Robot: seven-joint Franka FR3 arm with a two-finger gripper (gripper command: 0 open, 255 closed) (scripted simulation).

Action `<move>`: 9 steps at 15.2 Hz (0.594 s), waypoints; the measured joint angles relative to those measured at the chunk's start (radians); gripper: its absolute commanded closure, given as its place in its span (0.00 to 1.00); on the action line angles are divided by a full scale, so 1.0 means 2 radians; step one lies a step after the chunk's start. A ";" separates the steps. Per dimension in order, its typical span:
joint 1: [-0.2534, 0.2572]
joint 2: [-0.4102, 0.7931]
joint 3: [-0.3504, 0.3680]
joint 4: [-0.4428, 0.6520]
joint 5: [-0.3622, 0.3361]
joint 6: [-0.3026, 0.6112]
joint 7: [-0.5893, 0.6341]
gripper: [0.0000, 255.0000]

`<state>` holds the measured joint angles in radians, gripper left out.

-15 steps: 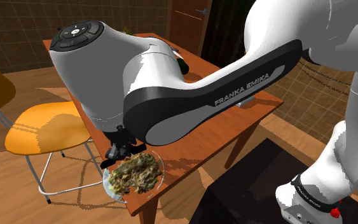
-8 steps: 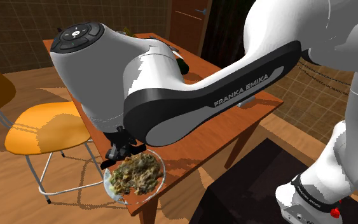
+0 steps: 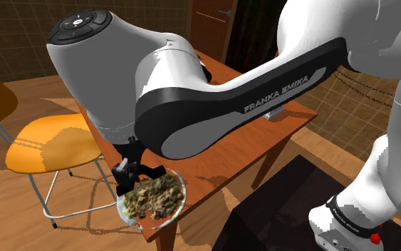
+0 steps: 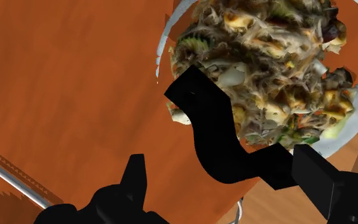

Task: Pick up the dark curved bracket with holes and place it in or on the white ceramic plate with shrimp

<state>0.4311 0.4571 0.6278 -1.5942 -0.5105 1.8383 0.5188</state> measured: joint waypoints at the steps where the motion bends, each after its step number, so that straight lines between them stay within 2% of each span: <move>1: 0.002 -0.003 0.002 0.013 0.003 -0.014 -0.004 0.00; 4: 0.007 -0.005 0.004 0.033 0.007 -0.036 -0.007 0.00; 9: 0.008 -0.005 0.005 0.035 0.007 -0.038 -0.007 0.00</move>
